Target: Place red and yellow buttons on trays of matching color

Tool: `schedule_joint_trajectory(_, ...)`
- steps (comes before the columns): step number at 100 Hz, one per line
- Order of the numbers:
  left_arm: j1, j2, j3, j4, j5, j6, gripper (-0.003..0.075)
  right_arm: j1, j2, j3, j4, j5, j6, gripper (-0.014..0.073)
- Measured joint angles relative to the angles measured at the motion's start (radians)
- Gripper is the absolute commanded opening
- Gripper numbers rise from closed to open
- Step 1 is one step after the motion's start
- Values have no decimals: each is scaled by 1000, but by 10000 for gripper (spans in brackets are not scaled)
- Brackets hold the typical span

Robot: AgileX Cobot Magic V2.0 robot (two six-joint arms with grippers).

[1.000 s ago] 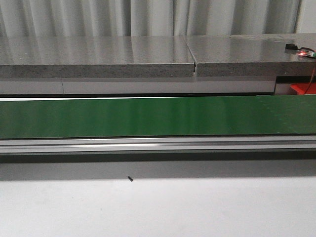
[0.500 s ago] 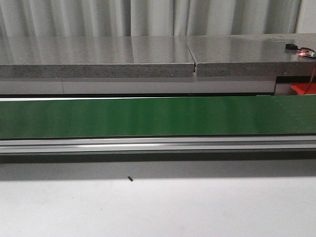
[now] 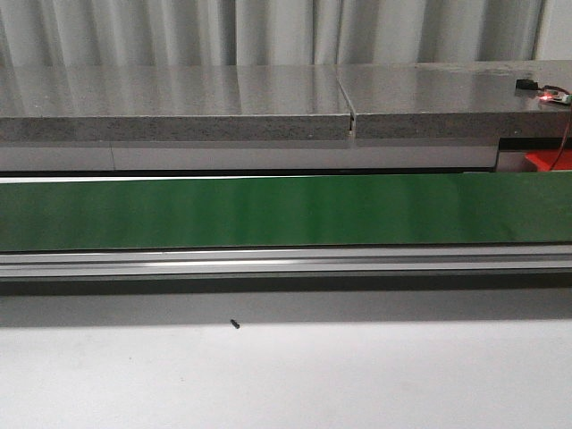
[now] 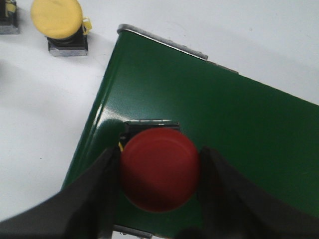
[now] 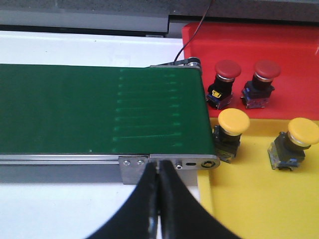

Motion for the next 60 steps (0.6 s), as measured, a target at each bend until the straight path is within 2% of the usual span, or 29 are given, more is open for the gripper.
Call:
schedule_joint_trajectory(20, -2, 3, 7, 0, 9, 0, 155, 0, 0, 0, 0, 0, 0, -67)
schedule_joint_trajectory(27, -2, 7, 7, 0, 12, 0, 227, 0, 0, 0, 0, 0, 0, -67)
schedule_joint_trajectory(40, -2, 11, 7, 0, 15, 0, 477, 0, 0, 0, 0, 0, 0, -67)
schedule_joint_trajectory(44, -2, 11, 7, 0, 15, 0, 518, 0, 0, 0, 0, 0, 0, -67)
schedule_joint_trajectory(49, -2, 11, 7, 0, 15, 0, 540, 0, 0, 0, 0, 0, 0, -67)
schedule_joint_trajectory(60, -2, 11, 7, -2, 15, 0, 532, 0, 0, 0, 0, 0, 0, -67)
